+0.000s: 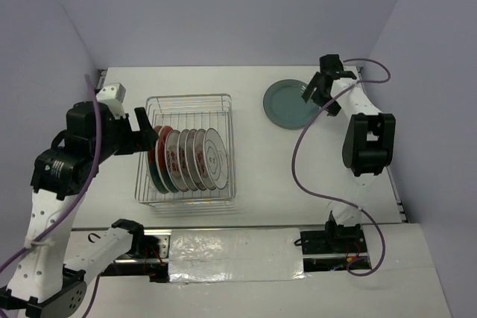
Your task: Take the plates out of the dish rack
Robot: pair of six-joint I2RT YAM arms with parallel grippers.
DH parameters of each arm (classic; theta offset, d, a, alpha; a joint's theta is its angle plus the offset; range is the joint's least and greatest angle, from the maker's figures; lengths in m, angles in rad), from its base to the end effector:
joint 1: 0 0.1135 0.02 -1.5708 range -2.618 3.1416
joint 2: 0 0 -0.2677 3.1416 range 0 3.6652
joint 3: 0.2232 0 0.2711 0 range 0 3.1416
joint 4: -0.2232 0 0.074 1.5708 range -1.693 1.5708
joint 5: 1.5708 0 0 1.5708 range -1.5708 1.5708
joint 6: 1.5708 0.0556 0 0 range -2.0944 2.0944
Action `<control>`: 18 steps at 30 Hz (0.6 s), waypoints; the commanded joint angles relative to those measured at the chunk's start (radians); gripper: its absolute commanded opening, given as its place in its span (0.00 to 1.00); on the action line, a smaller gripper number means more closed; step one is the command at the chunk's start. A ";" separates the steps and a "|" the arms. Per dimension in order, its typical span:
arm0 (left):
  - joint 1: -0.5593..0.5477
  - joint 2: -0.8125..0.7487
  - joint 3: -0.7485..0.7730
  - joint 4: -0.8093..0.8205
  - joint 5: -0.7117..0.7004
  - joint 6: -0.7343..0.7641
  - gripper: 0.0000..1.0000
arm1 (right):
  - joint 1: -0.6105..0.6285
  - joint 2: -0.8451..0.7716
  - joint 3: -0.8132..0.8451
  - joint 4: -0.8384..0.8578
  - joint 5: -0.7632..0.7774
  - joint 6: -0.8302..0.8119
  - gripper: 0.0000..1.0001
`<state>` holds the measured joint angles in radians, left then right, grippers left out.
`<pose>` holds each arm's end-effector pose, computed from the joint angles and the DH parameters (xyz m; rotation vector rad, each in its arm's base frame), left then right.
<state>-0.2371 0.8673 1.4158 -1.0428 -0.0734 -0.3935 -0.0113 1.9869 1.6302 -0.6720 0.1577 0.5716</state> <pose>0.1517 -0.0325 0.4453 -0.2077 2.0680 -0.3122 0.4633 -0.0140 0.2118 0.7952 2.4536 0.0023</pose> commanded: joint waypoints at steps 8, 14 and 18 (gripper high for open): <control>-0.005 0.021 -0.129 0.021 -0.135 -0.005 0.87 | 0.232 -0.575 -0.253 -0.014 0.201 -0.127 1.00; -0.007 0.022 -0.175 0.047 -0.239 -0.024 0.72 | 0.346 -0.723 -0.378 -0.005 0.177 -0.142 1.00; -0.010 0.038 -0.224 0.093 -0.209 -0.021 0.70 | 0.372 -0.790 -0.454 0.015 0.175 -0.136 1.00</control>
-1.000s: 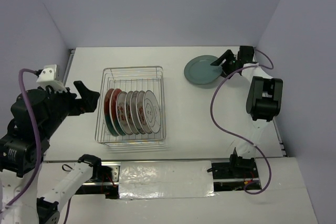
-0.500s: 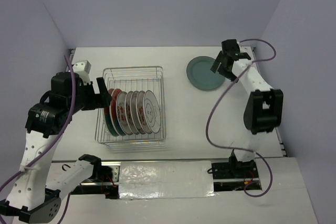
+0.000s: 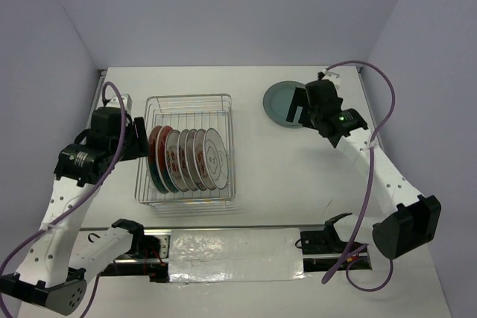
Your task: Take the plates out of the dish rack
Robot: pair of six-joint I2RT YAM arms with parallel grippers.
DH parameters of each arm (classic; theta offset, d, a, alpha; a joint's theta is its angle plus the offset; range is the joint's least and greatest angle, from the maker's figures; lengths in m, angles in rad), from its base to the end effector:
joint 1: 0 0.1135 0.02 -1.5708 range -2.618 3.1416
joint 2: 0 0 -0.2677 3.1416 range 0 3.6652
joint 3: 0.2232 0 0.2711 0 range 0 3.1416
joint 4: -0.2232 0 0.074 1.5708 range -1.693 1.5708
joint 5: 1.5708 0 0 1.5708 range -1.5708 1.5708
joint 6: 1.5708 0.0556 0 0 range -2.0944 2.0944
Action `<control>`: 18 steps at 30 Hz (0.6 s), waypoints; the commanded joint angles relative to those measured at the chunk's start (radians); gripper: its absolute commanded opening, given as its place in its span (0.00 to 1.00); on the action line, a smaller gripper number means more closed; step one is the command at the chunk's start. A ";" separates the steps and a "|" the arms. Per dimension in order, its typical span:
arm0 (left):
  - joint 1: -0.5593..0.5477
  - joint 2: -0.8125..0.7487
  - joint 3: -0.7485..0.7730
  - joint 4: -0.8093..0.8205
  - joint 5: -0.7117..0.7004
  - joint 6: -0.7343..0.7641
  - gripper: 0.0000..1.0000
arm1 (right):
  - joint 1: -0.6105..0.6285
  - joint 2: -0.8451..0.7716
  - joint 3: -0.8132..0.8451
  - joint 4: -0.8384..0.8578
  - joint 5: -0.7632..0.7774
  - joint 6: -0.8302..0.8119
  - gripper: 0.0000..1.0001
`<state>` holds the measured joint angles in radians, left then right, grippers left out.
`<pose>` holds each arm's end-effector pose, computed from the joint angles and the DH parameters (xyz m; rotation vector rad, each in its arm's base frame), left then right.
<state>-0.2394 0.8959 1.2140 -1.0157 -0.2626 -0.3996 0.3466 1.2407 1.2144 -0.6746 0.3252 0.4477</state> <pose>0.1811 -0.0294 0.3802 -0.3163 2.2180 -0.0474 0.2844 0.0838 0.3381 0.2815 2.2111 0.0632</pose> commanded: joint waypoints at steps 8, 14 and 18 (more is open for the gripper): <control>-0.034 0.043 -0.102 0.118 -0.052 -0.021 0.59 | 0.020 -0.076 -0.098 0.021 0.000 -0.024 1.00; -0.107 0.097 -0.116 0.108 -0.173 -0.059 0.40 | 0.022 -0.096 -0.122 0.030 -0.008 -0.029 1.00; -0.168 0.138 -0.077 0.066 -0.266 -0.087 0.29 | 0.029 -0.121 -0.134 0.023 -0.006 -0.027 1.00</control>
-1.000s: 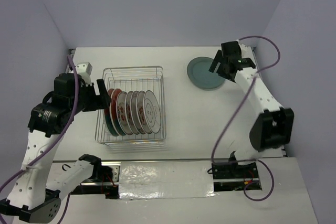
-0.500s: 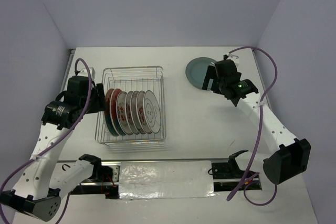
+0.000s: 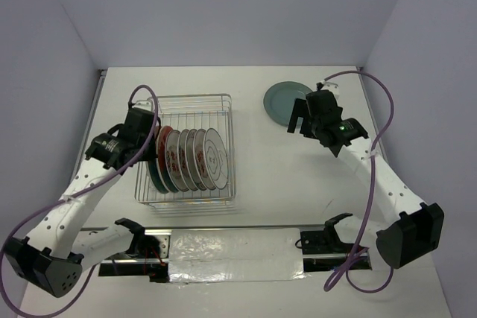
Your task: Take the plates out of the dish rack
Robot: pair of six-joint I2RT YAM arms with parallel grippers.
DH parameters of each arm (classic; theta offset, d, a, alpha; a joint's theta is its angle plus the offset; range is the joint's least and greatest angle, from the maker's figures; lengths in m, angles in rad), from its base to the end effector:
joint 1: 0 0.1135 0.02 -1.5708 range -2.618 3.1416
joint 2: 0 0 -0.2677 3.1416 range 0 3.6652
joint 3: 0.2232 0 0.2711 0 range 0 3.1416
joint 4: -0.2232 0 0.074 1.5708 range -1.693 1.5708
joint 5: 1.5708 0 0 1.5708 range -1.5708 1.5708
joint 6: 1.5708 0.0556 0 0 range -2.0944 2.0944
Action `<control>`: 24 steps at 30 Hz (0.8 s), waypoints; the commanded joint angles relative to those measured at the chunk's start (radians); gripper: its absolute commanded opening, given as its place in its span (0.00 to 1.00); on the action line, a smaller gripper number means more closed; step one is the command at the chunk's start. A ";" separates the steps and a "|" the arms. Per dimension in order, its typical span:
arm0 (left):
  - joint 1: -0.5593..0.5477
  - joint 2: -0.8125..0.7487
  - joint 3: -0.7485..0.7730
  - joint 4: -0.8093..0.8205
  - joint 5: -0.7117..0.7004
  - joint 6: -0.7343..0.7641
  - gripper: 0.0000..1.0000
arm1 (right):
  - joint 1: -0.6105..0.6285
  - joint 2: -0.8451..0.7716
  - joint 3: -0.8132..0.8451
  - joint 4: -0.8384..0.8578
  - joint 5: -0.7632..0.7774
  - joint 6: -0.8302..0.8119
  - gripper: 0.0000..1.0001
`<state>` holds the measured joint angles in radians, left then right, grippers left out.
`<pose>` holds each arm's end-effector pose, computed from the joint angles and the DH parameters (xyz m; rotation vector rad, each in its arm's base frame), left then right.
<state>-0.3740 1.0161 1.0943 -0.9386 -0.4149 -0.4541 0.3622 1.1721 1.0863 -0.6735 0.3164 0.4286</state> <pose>0.2124 -0.0593 0.3269 -0.2754 2.3235 0.1014 0.2648 0.0818 0.3100 0.2318 2.2725 0.0416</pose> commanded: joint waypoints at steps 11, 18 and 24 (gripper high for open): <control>-0.117 0.093 0.179 -0.123 -0.255 -0.118 0.00 | 0.021 -0.089 0.014 -0.012 0.018 -0.016 1.00; -0.120 0.130 0.363 -0.207 -0.352 -0.130 0.00 | 0.023 -0.089 0.046 -0.037 0.016 -0.019 1.00; -0.120 0.213 0.562 -0.336 -0.522 -0.100 0.00 | 0.026 -0.083 0.092 -0.057 0.015 -0.033 1.00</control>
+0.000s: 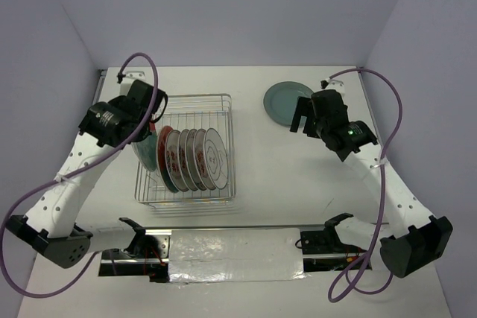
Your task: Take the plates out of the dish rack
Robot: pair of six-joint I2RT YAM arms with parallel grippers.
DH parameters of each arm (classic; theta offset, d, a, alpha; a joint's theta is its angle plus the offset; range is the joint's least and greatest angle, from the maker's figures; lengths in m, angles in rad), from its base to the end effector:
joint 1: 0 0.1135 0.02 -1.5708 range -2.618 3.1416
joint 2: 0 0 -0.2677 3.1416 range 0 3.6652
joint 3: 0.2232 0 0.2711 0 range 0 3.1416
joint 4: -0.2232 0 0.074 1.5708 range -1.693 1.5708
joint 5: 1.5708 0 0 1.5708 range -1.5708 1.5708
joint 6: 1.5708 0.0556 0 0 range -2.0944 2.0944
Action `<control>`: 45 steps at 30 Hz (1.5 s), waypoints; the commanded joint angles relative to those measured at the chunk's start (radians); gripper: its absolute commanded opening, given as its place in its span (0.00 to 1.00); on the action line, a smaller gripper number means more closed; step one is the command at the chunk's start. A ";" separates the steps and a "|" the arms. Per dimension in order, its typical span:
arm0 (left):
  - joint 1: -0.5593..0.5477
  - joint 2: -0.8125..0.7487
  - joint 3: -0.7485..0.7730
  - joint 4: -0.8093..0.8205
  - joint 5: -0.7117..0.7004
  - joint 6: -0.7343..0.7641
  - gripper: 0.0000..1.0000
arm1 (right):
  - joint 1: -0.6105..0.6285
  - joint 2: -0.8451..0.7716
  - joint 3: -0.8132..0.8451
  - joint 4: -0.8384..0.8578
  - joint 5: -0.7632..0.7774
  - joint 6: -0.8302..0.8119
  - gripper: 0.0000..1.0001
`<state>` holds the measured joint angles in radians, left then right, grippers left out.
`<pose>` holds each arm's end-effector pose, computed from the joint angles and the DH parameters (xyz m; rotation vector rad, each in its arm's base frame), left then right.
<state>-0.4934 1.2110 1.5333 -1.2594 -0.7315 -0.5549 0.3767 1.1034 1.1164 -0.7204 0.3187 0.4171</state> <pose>0.2165 -0.0742 0.4117 -0.3472 2.2125 0.3721 0.2476 0.0792 0.3335 0.2102 2.2268 0.0666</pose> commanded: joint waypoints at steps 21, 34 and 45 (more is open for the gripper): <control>-0.002 -0.117 0.205 0.912 0.647 -0.012 0.00 | 0.021 -0.074 -0.055 0.895 -0.971 0.276 1.00; 0.007 -0.173 -0.203 1.397 0.974 -0.310 0.00 | 0.004 -0.033 -0.004 0.812 -0.845 0.236 0.80; 0.041 -0.186 -0.229 1.427 1.000 -0.324 0.00 | -0.076 -0.159 -0.012 0.621 -0.598 0.054 0.91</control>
<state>-0.4538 1.0893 1.2247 -0.1490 0.2089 -0.7967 0.3202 0.9573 1.0687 -0.0532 -0.3431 0.5529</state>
